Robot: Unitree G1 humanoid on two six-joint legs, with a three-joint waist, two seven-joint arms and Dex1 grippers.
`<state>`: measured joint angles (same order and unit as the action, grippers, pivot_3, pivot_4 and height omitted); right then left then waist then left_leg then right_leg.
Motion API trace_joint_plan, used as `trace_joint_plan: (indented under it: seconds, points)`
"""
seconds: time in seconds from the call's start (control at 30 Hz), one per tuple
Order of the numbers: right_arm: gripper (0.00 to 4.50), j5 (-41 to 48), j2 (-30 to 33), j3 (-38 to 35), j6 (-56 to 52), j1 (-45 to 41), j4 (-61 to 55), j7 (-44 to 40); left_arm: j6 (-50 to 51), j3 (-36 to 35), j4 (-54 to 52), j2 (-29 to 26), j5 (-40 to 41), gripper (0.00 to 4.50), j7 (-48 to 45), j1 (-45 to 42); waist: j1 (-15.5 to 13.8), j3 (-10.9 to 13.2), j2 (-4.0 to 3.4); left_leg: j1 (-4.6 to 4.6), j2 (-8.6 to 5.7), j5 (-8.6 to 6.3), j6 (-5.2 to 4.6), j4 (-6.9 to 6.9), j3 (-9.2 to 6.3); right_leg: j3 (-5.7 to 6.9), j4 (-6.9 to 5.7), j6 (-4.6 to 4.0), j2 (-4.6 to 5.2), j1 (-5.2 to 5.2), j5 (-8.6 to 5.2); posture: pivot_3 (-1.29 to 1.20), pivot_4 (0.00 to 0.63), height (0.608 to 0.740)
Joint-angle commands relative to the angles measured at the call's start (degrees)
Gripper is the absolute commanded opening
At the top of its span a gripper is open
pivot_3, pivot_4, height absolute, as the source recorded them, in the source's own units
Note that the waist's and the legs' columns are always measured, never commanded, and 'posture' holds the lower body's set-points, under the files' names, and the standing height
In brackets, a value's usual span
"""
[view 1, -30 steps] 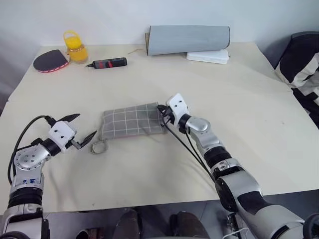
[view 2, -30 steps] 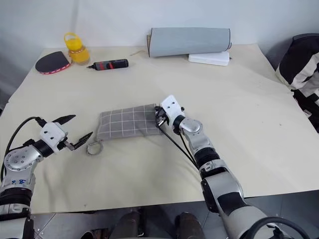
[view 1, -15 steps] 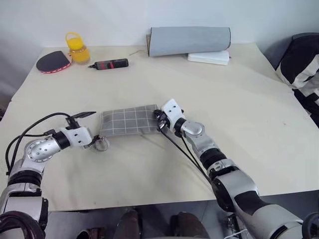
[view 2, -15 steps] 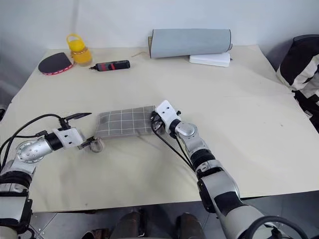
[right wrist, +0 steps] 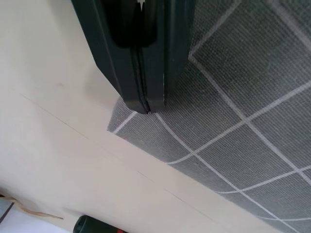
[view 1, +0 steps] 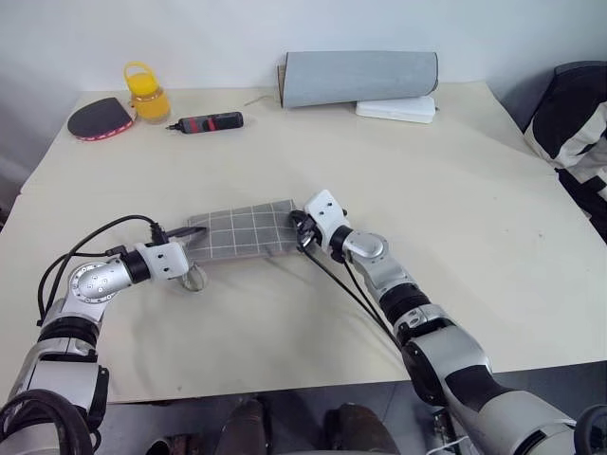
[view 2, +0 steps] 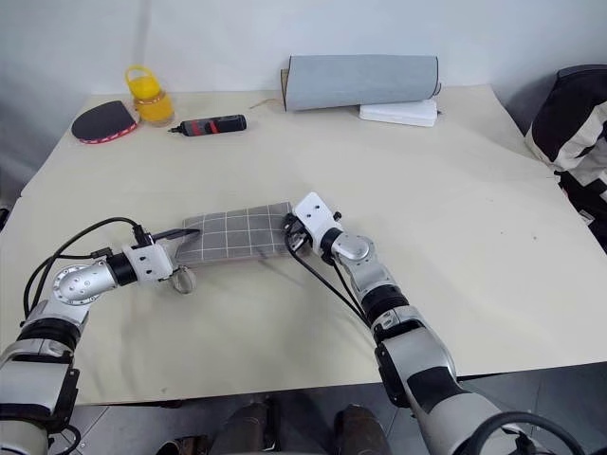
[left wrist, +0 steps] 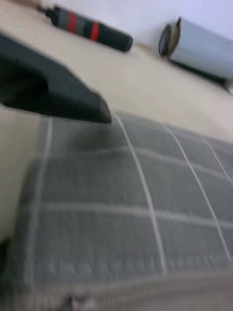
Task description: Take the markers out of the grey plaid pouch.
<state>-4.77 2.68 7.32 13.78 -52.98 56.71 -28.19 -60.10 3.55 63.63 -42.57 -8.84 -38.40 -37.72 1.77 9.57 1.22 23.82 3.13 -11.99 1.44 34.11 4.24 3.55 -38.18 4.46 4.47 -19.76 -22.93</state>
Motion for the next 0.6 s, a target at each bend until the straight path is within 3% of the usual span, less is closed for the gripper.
trace_joint_plan:
  seconds: [0.03,0.2,0.3,0.4,0.6]
  points:
    - [0.00,0.0,0.3,0.1,0.5,0.0,-1.8,-0.6,-0.2,0.6,-1.5,0.7,3.0,1.47,-5.2,2.1,0.0,0.0,0.00,0.00,0.00,0.00,0.00,0.00,0.00,-0.01,0.00,0.00,0.00,0.00,0.00,0.00,0.150,0.740]
    - [0.00,0.3,1.1,-0.1,0.3,0.1,-3.9,-1.1,0.7,0.3,-5.1,1.7,5.9,0.01,-7.3,4.6,0.0,0.0,-0.01,-0.12,-0.01,-0.01,-0.01,-0.02,0.09,-0.04,-0.01,0.00,0.02,0.04,0.00,0.00,0.150,0.740]
    - [0.00,1.7,2.1,-0.4,-1.2,1.4,-8.7,-3.3,2.4,0.4,-9.3,2.8,4.3,0.01,-3.6,6.8,0.0,0.0,-0.04,-0.19,-0.01,-0.02,-0.02,-0.04,0.13,-0.17,-0.02,0.00,0.06,0.07,0.00,0.00,0.150,0.740]
    - [0.56,5.3,3.3,-1.1,-5.6,4.2,-17.7,-8.3,7.7,1.0,-15.7,4.3,1.1,0.00,0.9,8.9,-0.3,0.0,-0.10,-0.23,-0.03,-0.07,-0.08,-0.04,0.08,-0.22,-0.07,0.01,0.08,0.16,0.00,0.00,0.150,0.740]
    - [2.54,16.5,7.6,-1.3,-27.2,14.0,-47.5,-16.6,21.9,0.8,-33.3,7.3,-9.1,0.00,12.7,13.1,-1.2,-0.1,-0.21,-0.22,-0.25,-0.17,-0.25,0.06,-0.16,-0.55,-0.33,0.05,0.14,0.22,-0.02,0.00,0.150,0.740]
